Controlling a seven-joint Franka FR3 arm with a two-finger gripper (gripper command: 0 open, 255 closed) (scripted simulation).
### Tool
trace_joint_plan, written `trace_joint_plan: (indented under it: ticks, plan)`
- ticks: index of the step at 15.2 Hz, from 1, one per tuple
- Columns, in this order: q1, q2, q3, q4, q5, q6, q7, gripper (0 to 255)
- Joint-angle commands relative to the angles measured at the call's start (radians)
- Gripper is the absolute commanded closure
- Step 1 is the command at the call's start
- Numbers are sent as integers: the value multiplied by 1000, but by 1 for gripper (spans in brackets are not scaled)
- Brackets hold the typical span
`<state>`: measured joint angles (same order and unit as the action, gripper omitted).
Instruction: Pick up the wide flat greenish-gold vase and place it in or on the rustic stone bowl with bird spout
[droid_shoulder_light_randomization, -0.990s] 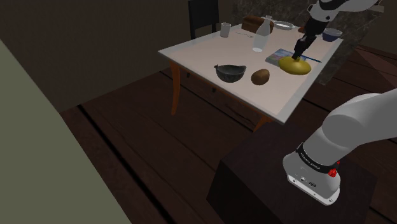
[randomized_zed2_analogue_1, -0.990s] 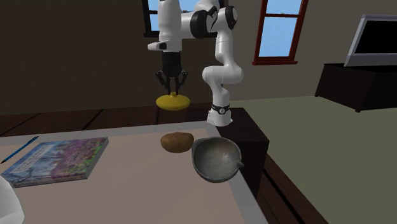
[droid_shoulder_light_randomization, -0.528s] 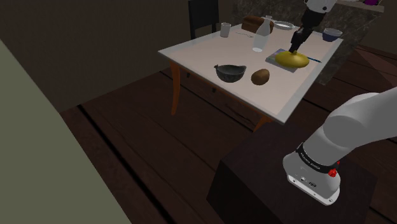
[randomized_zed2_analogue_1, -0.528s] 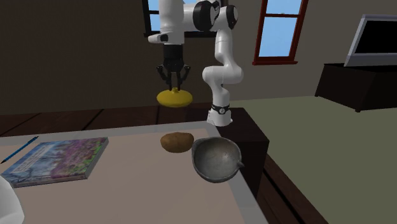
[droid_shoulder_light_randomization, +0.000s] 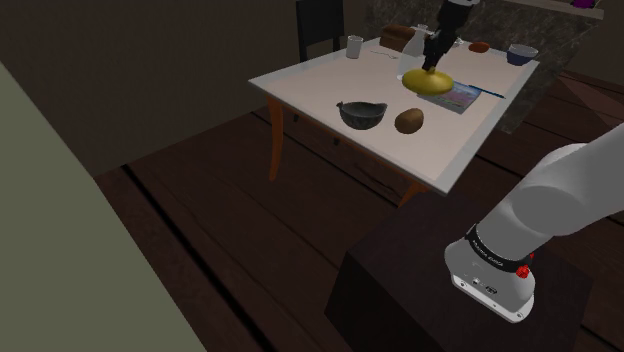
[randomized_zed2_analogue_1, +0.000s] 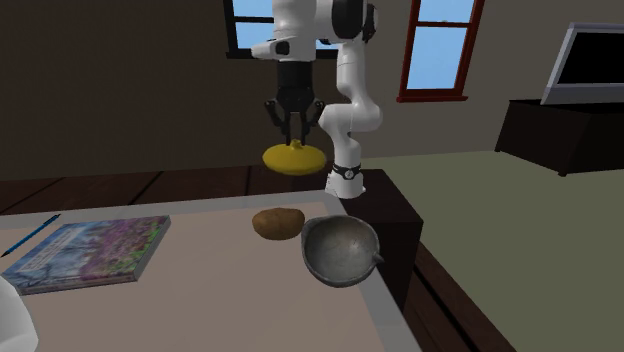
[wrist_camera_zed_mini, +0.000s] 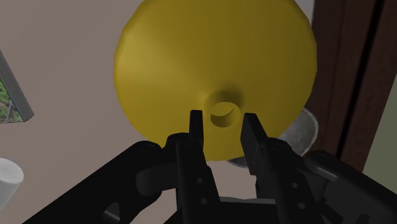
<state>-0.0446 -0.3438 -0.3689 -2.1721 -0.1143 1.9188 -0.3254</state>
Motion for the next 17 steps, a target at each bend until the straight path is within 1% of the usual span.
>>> trace_joint_plan:
  ticks: [1, 8, 11, 12, 17]
  plan:
    - [22, 50, 19, 47, 22, -1, 29, 255]
    - [82, 234, 74, 261, 86, -40, 114, 255]
    - [103, 322, 93, 373, 110, -68, 146, 255]
    - [111, 365, 101, 429, 121, -83, 160, 255]
    - [110, 366, 102, 364, 122, -16, 160, 255]
